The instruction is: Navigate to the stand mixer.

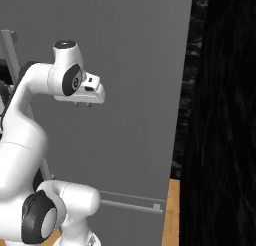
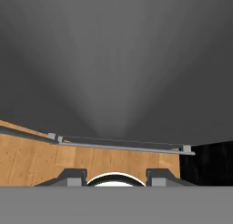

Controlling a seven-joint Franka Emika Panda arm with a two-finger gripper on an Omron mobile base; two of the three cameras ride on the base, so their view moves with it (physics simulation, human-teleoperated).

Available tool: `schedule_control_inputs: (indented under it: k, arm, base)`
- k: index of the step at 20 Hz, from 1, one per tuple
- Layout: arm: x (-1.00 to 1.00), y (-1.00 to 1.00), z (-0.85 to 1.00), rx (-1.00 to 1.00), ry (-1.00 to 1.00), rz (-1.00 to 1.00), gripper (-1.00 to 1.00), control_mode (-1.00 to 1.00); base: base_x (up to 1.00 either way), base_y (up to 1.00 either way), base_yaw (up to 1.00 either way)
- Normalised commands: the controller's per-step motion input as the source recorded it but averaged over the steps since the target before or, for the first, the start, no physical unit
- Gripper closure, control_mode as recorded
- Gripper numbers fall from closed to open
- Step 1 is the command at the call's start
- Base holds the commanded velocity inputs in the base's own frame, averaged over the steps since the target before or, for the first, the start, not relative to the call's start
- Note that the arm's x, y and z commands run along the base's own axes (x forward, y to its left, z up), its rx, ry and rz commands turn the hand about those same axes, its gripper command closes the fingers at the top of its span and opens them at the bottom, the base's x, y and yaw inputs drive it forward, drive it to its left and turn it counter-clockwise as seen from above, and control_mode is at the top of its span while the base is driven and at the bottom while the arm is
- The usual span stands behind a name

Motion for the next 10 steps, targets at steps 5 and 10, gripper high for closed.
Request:
schedule_control_inputs:
  k: [5,10]
  arm:
    - [-0.68,0.00,0.00,0.00,-0.05,0.03,-1.00,-1.00]
    - [-1.00,0.23,-0.12,0.00,-0.26,0.07,-1.00,-1.00]
  base:
    - [0.00,0.00,0.00]
    - [0.00,0.00,0.00]
